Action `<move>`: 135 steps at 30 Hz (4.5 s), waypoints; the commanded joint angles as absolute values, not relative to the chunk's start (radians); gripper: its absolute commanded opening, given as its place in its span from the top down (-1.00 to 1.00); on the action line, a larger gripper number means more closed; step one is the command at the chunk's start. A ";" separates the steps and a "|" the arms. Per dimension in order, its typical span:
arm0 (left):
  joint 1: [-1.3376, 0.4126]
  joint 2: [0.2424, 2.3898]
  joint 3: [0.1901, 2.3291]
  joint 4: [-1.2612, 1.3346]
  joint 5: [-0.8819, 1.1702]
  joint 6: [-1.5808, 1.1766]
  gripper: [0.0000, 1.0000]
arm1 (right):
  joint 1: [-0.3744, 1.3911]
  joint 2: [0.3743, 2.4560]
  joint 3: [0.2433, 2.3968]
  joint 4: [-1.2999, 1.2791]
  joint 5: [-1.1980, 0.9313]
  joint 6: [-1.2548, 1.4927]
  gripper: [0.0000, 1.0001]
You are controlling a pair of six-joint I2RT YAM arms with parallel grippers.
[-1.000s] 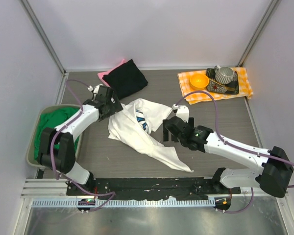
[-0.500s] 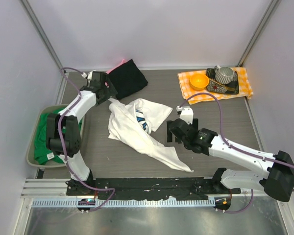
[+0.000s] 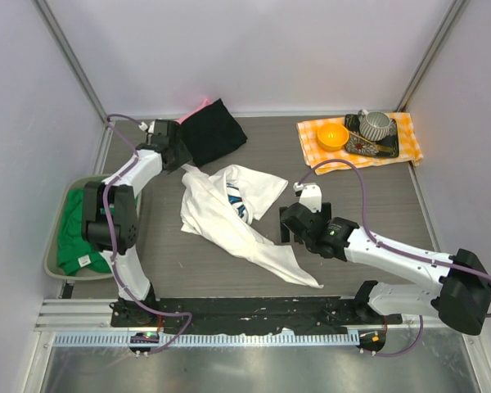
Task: Fold and stack the t-shirts
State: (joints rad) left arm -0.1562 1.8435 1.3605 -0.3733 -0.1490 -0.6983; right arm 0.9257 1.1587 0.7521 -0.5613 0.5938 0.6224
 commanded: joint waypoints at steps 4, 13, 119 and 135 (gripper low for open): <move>-0.133 1.897 1.442 -0.327 -0.137 -0.681 0.10 | 0.928 1.161 0.742 -0.535 0.638 0.621 -0.92; -0.133 1.921 1.413 -0.305 -0.101 -0.687 0.03 | 0.928 1.183 0.738 -0.523 0.634 0.618 -0.92; -0.034 1.386 1.889 -0.735 0.093 -0.686 1.00 | 0.484 1.488 1.714 -0.582 0.916 0.384 0.99; 0.181 1.269 1.910 -0.396 0.431 -0.877 0.99 | 0.468 0.968 1.643 -0.256 0.437 0.156 0.99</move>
State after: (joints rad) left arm 0.1825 1.3869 2.0907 -0.5041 0.3244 -0.8318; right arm 0.4717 1.1011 1.7294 -0.2417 0.5976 0.1375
